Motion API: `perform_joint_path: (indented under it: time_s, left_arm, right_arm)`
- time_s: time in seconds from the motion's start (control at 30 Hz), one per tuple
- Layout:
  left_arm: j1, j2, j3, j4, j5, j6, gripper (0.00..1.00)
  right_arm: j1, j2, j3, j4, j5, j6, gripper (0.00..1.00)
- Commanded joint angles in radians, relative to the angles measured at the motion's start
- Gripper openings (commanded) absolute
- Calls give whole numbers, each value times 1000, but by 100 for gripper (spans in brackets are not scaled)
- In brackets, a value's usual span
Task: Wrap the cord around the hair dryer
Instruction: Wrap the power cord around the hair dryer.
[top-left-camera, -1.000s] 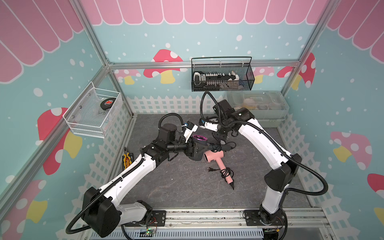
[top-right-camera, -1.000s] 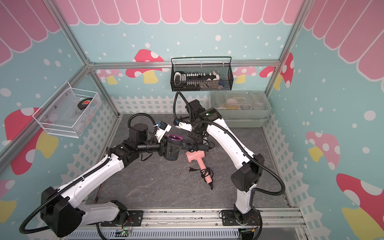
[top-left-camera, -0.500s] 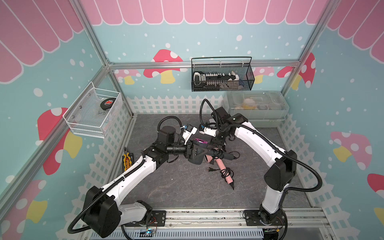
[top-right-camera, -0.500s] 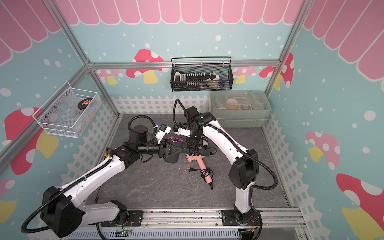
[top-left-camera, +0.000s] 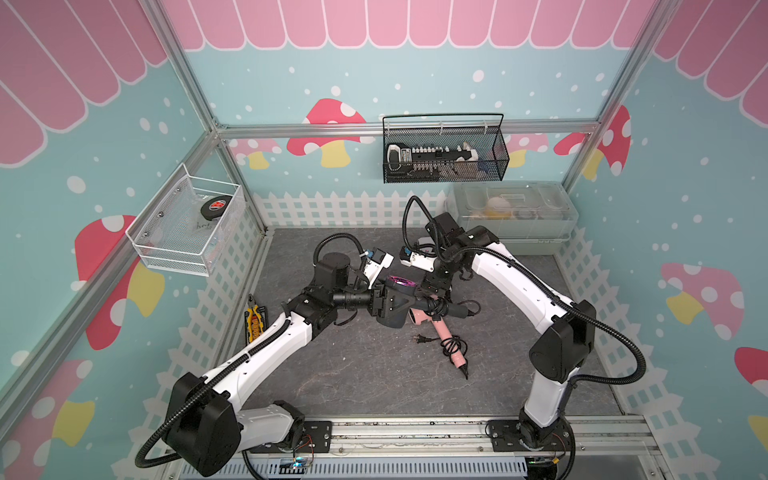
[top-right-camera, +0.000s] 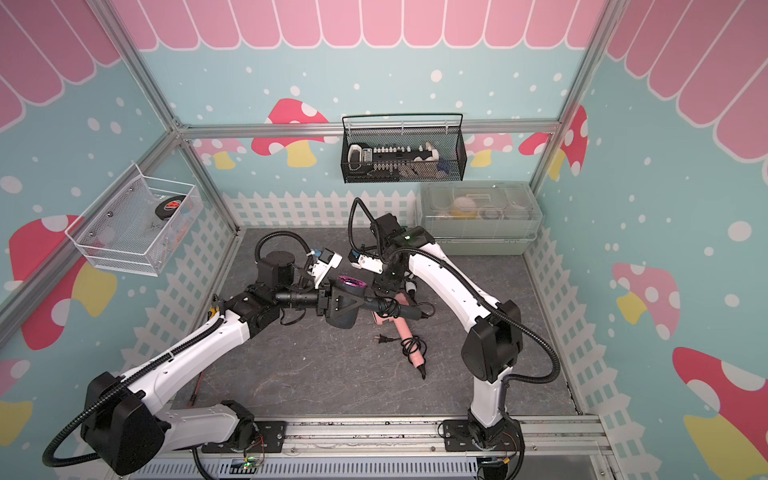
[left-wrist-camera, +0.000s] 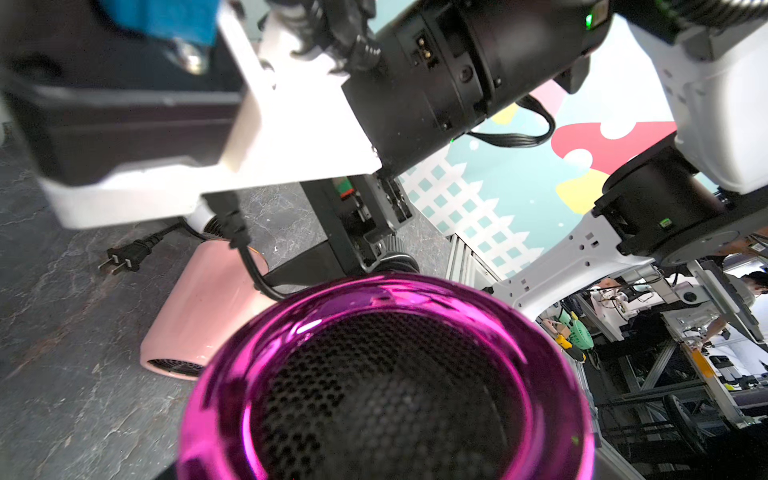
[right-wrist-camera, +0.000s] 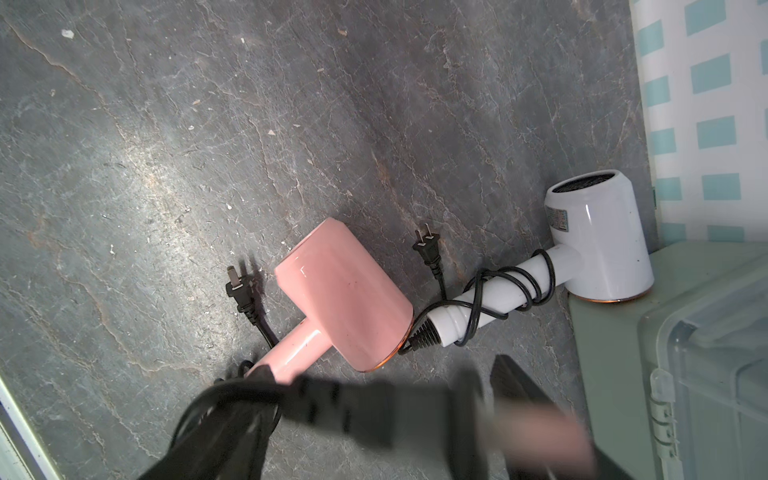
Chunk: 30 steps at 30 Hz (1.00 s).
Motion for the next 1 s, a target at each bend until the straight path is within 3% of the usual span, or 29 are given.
perform_joint_path:
  time_s: [0.0,0.53,0.97]
  left_arm:
    - [9,-39,6,121,16,1,0]
    - [20,-51,-36,236,-1,-50,0]
    - [18,-52,-62,291,24,-79,0]
  right_arm:
    - [3,-26,-22,-7,-7,4,83]
    - [-23,-43,-29,-11,-40,-4,85]
    - [-58,-30,100,-73,-8,46,84]
